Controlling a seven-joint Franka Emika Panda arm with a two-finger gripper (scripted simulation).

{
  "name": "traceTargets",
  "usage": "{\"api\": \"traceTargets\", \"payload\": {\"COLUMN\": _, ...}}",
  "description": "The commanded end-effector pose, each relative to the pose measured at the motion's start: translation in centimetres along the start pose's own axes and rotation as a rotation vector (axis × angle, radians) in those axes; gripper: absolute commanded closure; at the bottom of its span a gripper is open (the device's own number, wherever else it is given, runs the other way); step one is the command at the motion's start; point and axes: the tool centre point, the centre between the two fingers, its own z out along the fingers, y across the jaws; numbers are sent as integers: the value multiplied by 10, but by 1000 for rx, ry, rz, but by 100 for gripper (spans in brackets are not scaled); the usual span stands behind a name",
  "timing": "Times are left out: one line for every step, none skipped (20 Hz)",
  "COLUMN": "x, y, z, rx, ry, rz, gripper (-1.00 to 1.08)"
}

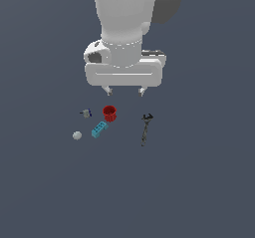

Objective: Pick up a designated object from a clutter of objects.

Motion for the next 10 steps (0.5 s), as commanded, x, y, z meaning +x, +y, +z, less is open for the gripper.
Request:
{"api": "traceTargets", "payload": {"x": 0, "y": 0, "z": 0, "rx": 0, "ry": 0, "rz": 0, "gripper": -92}}
{"api": "traceTargets", "payload": {"x": 0, "y": 0, "z": 0, "rx": 0, "ry": -1, "rz": -1, "gripper": -92}}
{"api": "traceTargets", "payload": {"x": 0, "y": 0, "z": 1, "rx": 0, "ry": -2, "rz": -3, "gripper": -92}}
{"api": "traceTargets", "payload": {"x": 0, "y": -1, "z": 3, "rx": 1, "ry": -5, "rz": -7, "gripper": -92}}
{"api": "traceTargets", "payload": {"x": 0, "y": -2, "z": 6, "rx": 1, "ry": -9, "rz": -12, "gripper": -92}}
{"api": "traceTargets", "payload": {"x": -1, "y": -3, "z": 9, "rx": 2, "ry": -14, "rz": -19, "gripper": -92}}
{"api": "traceTargets", "payload": {"x": -1, "y": -4, "z": 12, "rx": 3, "ry": -19, "rz": -27, "gripper": -92}}
{"api": "traceTargets", "payload": {"x": -1, "y": -6, "z": 15, "rx": 4, "ry": -24, "rz": -34, "gripper": -92}}
{"api": "traceTargets", "payload": {"x": -1, "y": -7, "z": 17, "rx": 5, "ry": -28, "rz": -39, "gripper": -92}}
{"api": "traceTargets", "payload": {"x": -1, "y": -7, "z": 18, "rx": 5, "ry": -30, "rz": -44, "gripper": -92}}
